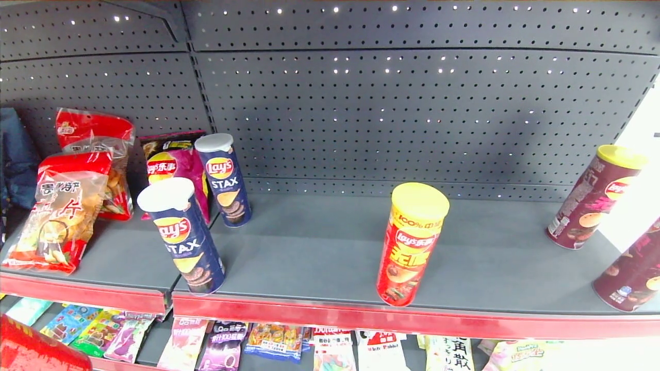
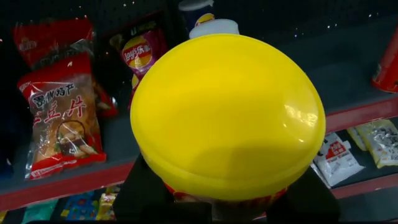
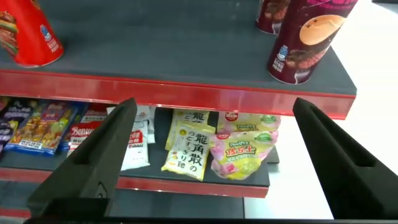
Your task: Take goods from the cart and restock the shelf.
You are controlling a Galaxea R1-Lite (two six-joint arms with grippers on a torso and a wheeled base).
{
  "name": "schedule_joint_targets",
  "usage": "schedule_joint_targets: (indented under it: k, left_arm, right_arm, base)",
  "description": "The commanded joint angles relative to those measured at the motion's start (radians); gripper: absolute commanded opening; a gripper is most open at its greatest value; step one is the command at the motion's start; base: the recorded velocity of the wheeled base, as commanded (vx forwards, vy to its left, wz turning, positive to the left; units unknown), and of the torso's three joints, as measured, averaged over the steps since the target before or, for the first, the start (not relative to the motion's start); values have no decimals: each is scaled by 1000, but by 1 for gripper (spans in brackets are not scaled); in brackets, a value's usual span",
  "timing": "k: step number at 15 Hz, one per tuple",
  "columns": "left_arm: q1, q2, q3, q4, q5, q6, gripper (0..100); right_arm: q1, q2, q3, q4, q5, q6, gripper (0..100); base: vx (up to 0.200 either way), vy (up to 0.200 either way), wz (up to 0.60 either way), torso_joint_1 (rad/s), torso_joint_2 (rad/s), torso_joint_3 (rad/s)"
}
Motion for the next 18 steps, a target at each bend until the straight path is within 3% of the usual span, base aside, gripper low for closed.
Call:
schedule_joint_targets:
  k: [1,3,7,10,18]
  left_arm:
    - [0,13,-4,0,3,13,0]
    - [0,13,-1,0,3,30,0]
    - [-2,5,0,0,-1,33,0]
    - [-2,6,2,0,-4,41,0]
    - [-2,5,6,0,-4,41,0]
  right_arm:
    - [0,6,0,1,-2,-1,100]
    - [0,6,-1,1,-1,-3,100]
    - [0,6,-1,1,1,-3,100]
    - [0,6,-1,1,1,-3,100]
    - [0,6,-1,1,4,-4,100]
  base:
    - [0,0,0,0,0,0]
    - [-100,0,0,1,1,1]
    - [-200,0,0,11,5,4]
    - [0,0,0,0,0,0]
    - [0,0,-600,8,4,2]
